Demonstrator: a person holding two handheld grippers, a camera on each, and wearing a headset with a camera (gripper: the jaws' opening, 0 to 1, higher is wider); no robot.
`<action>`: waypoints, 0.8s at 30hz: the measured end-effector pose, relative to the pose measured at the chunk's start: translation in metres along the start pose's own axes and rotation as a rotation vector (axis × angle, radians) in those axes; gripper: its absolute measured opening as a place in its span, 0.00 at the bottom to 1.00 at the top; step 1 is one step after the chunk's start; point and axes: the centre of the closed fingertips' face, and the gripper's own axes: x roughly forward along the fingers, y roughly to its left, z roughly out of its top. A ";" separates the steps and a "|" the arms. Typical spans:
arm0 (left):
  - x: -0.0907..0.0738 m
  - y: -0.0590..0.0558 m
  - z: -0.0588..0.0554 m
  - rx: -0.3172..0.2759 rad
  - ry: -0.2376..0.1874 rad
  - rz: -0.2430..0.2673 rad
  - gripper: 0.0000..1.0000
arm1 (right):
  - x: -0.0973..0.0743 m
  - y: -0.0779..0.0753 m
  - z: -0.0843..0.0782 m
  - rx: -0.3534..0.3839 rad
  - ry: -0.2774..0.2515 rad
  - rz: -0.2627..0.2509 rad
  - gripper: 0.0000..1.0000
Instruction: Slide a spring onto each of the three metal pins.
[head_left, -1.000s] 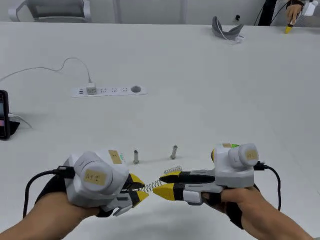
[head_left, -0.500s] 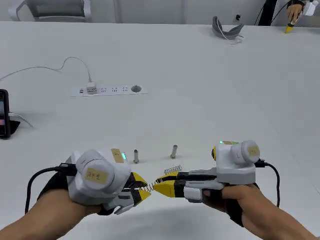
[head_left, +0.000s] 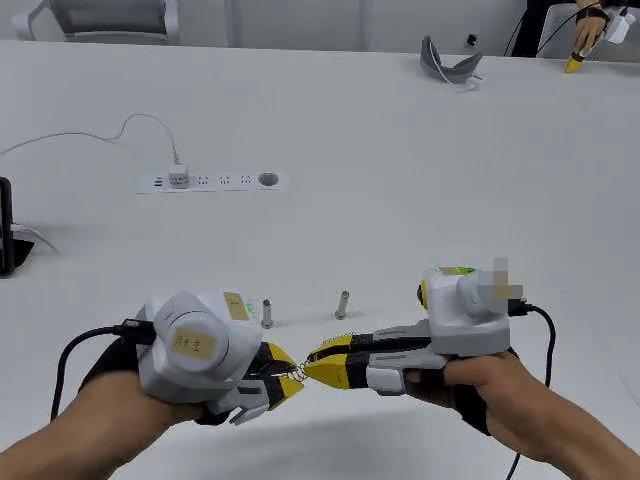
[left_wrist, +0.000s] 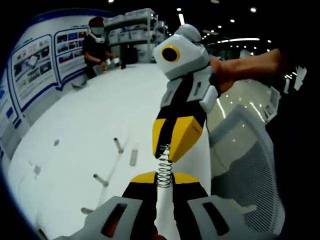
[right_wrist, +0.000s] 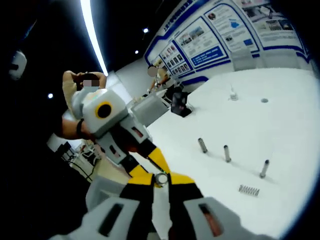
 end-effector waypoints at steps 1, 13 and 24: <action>0.000 0.000 0.001 -0.001 -0.005 0.000 0.10 | 0.000 -0.001 0.000 -0.016 0.016 -0.002 0.12; 0.004 0.001 0.015 -0.013 -0.062 -0.013 0.10 | -0.004 0.002 0.007 -0.247 0.234 0.027 0.13; 0.003 -0.002 0.030 0.009 -0.111 -0.036 0.10 | -0.008 0.005 0.004 -0.420 0.416 0.064 0.13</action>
